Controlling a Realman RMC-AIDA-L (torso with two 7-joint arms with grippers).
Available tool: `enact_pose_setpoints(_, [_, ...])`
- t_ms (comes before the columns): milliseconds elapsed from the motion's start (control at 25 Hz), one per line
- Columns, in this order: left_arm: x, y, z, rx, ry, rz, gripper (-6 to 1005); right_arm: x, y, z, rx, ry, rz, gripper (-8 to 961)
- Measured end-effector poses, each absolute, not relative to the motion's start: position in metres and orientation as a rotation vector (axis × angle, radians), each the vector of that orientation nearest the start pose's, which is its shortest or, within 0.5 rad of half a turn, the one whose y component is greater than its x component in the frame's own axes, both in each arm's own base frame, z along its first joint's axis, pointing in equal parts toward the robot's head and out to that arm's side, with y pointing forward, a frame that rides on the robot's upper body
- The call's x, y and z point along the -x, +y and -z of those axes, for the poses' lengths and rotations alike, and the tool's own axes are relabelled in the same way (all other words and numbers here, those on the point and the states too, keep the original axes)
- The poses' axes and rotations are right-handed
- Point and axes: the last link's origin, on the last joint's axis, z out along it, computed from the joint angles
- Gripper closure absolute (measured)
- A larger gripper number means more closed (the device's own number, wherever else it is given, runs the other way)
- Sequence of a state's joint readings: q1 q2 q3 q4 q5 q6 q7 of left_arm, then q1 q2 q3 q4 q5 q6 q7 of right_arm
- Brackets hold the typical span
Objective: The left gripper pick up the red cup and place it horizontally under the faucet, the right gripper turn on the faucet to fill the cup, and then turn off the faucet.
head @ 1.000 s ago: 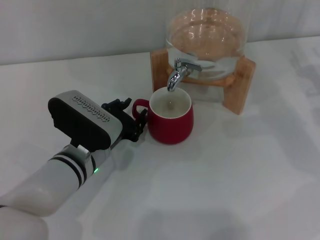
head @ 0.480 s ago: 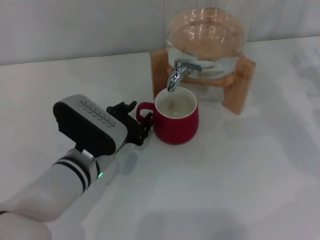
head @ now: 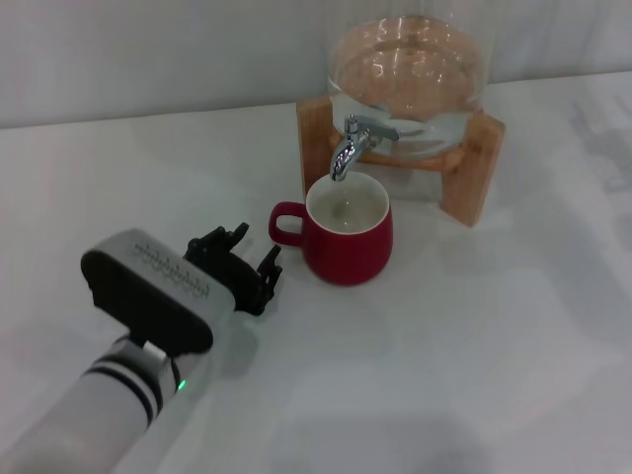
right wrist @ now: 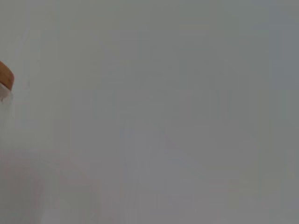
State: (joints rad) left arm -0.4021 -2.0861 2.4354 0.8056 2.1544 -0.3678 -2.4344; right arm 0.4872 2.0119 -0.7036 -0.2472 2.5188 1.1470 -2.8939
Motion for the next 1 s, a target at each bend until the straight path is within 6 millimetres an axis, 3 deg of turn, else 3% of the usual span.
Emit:
enact_pose_setpoints(400, [0.220,0.298,0.122,2.028,-0.088,0.252,537,-0.346,0.371,-0.105,1.398,0.315,-0.622,314])
enact_pose_setpoints(800, [0.233,0.284,0.067,1.629,0.008,0.301,536,-0.357,0.359,-0.111,1.366,0.324,-0.603,314])
enact_pose_setpoints(1000, [0.254,0.281,0.031,1.406,-0.103,0.424,535,-0.364,0.351,-0.116,1.319,0.337,-0.614,314])
